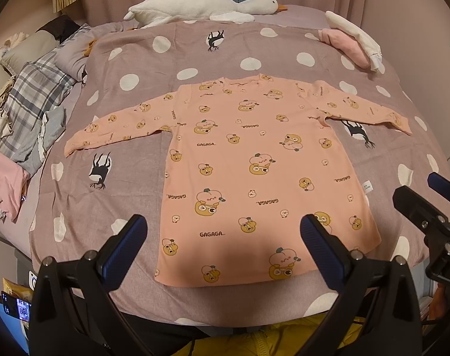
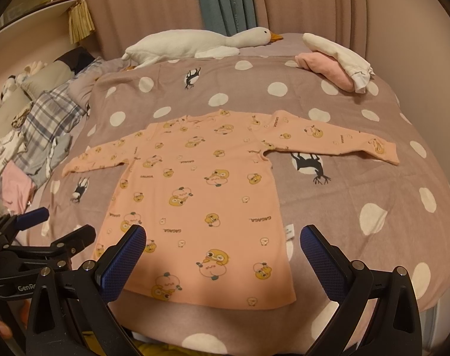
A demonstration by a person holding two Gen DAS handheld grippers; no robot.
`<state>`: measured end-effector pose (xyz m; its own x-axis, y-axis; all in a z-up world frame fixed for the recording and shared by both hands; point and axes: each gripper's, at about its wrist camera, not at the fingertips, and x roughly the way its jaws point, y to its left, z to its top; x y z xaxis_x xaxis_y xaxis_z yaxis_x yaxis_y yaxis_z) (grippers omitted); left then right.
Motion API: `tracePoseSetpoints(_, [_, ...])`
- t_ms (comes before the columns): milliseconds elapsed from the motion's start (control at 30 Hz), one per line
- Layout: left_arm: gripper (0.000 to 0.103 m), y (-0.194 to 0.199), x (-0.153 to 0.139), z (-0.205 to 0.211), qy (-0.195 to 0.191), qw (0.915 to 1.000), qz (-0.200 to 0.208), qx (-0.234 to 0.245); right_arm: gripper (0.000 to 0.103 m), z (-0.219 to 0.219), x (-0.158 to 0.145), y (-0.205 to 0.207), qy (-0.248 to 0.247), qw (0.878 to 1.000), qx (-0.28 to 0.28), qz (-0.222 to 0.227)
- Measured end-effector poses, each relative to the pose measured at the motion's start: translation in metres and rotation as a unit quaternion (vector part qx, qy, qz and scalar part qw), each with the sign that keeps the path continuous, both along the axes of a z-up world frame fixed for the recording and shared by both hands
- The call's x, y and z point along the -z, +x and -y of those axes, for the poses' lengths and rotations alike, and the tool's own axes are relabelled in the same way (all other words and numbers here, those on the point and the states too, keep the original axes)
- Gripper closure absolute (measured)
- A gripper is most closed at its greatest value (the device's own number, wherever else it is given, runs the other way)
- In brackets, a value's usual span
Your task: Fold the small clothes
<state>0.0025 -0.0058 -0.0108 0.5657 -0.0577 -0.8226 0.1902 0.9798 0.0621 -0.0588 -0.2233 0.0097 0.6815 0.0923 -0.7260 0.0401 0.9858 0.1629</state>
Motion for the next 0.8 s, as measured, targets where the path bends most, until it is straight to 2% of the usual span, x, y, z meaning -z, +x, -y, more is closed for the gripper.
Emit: tracePoseSetpoints(800, [0.000,0.0000,0.0004,-0.0010,0.000,1.0000,-0.001,-0.001,0.000,-0.0004,0.0040,-0.0024,-0.001,1.000,0.000,-0.001])
